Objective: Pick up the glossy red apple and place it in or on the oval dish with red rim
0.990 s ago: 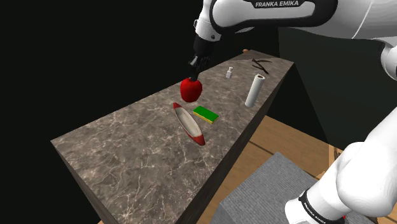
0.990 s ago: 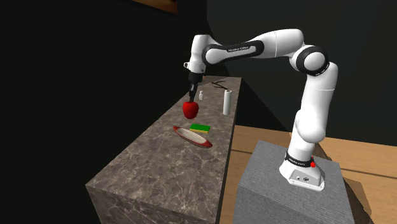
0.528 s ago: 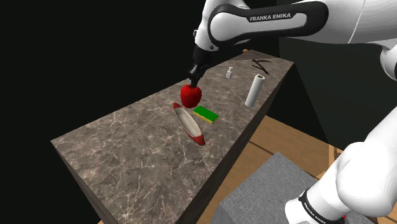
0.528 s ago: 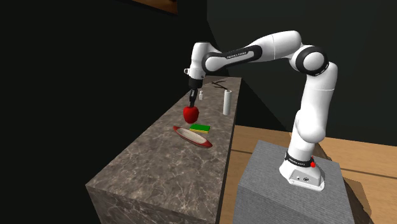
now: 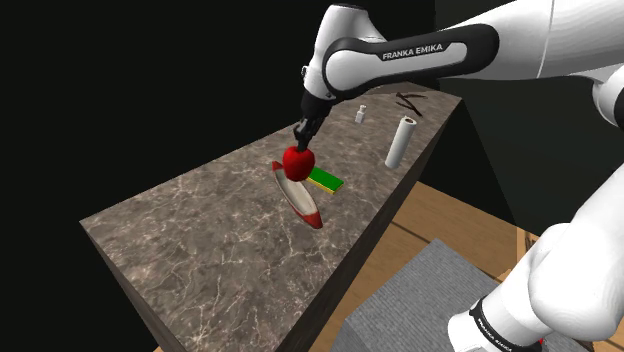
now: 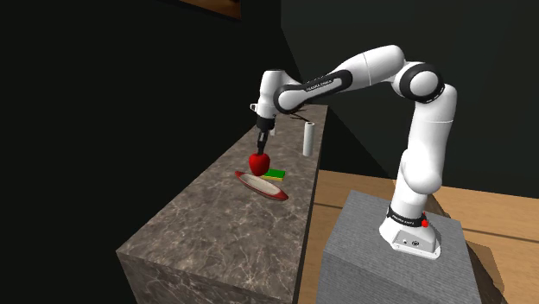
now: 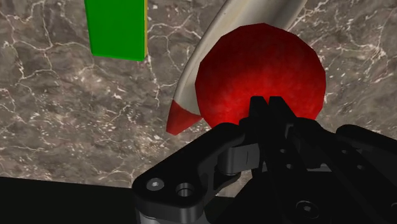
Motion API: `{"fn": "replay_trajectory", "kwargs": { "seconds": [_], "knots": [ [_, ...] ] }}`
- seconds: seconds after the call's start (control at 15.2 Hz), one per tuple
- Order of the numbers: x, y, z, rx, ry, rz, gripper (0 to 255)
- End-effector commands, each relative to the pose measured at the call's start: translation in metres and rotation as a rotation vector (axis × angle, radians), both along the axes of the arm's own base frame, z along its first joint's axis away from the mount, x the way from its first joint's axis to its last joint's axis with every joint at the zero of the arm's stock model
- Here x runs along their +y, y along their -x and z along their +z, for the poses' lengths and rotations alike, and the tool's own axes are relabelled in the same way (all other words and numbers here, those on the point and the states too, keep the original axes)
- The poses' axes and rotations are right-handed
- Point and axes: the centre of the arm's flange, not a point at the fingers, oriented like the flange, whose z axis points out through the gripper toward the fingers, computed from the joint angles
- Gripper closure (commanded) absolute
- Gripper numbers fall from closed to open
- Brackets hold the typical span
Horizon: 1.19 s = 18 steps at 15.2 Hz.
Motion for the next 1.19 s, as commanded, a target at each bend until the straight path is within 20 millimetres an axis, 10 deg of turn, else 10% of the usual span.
{"fn": "replay_trajectory", "kwargs": {
  "seconds": [0.0, 0.99, 1.06, 1.12],
  "knots": [
    [0.000, 0.000, -0.010, -0.001, 0.000, 0.000, 255],
    [0.000, 0.000, -0.049, -0.001, 0.000, 0.000, 255],
    [0.000, 0.000, -0.049, -0.001, 0.000, 0.000, 0],
    [0.000, 0.000, -0.049, -0.001, 0.000, 0.000, 0]
  ]
}}
